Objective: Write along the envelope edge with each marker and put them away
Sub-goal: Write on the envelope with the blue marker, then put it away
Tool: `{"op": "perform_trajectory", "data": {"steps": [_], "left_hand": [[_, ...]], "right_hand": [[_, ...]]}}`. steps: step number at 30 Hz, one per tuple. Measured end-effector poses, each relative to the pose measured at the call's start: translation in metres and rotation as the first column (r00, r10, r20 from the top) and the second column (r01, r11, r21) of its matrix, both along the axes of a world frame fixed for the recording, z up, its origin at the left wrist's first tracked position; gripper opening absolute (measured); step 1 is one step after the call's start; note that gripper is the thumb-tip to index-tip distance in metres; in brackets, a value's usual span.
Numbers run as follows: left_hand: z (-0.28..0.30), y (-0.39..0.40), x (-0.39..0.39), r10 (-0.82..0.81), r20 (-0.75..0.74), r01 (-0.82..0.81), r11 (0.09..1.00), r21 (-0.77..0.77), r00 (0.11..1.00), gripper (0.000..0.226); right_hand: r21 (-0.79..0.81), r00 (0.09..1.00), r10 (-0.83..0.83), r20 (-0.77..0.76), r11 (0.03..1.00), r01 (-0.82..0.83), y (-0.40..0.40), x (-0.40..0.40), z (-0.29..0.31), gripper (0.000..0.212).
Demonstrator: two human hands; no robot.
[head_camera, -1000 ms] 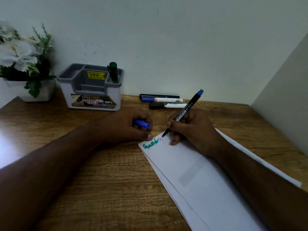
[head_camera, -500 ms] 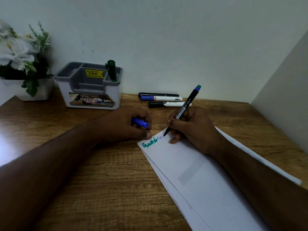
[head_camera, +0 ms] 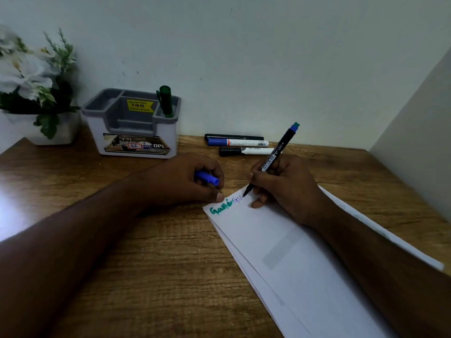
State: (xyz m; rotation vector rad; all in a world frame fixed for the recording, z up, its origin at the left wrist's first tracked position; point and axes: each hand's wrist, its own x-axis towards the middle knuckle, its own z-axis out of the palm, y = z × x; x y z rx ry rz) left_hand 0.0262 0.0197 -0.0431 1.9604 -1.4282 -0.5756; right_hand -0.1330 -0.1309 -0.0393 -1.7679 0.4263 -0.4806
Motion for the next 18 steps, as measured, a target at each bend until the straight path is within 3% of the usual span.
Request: {"op": "perform_trajectory", "data": {"steps": [18], "left_hand": [[0.0024, 0.0007, -0.0025, -0.006, -0.014, 0.006, 1.000, -0.008, 1.000, 0.018]], "right_hand": [[0.001, 0.997, -0.083, 0.005, 0.997, 0.083, 0.0004, -0.0006, 0.0002, 0.017]]}}
